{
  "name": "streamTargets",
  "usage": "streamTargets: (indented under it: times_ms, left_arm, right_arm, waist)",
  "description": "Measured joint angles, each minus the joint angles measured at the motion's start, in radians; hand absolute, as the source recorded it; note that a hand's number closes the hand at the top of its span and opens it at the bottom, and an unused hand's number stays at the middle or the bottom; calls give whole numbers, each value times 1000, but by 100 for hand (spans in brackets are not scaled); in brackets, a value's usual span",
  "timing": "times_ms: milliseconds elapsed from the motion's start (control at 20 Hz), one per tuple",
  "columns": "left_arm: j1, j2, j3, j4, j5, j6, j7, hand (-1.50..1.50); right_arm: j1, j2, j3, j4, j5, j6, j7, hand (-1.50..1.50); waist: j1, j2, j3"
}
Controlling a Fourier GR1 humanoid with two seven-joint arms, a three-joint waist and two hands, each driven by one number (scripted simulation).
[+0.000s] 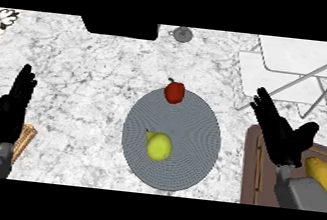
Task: Pick the pear from the placemat and place it in the tiered shelf
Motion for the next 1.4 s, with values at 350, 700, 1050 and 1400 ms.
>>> streamTargets:
  times_ms: [350, 700, 1050, 1400]
  left_arm:
    - [-86, -50, -105, -49, -36, -70, -8, 0]
    - [-124, -108, -190, -52, -54, -104, 16, 0]
    - [-112, -157, -210, -55, -88, -100, 35, 0]
    - [-109, -159, -200, -65, -99, -106, 53, 0]
  right_arm:
    - [-227, 78, 88, 75, -17, 60, 218, 150]
    - [-326, 29, 219, 207, 288, -125, 235, -150]
    - [-409, 149, 128, 406, 305, -174, 44, -150]
    - [-538, 111, 193, 414, 299, 102, 176, -150]
  waist:
    - [18, 43, 16]
    - [22, 43, 8]
    - [4, 36, 12]
    - [-2, 31, 11]
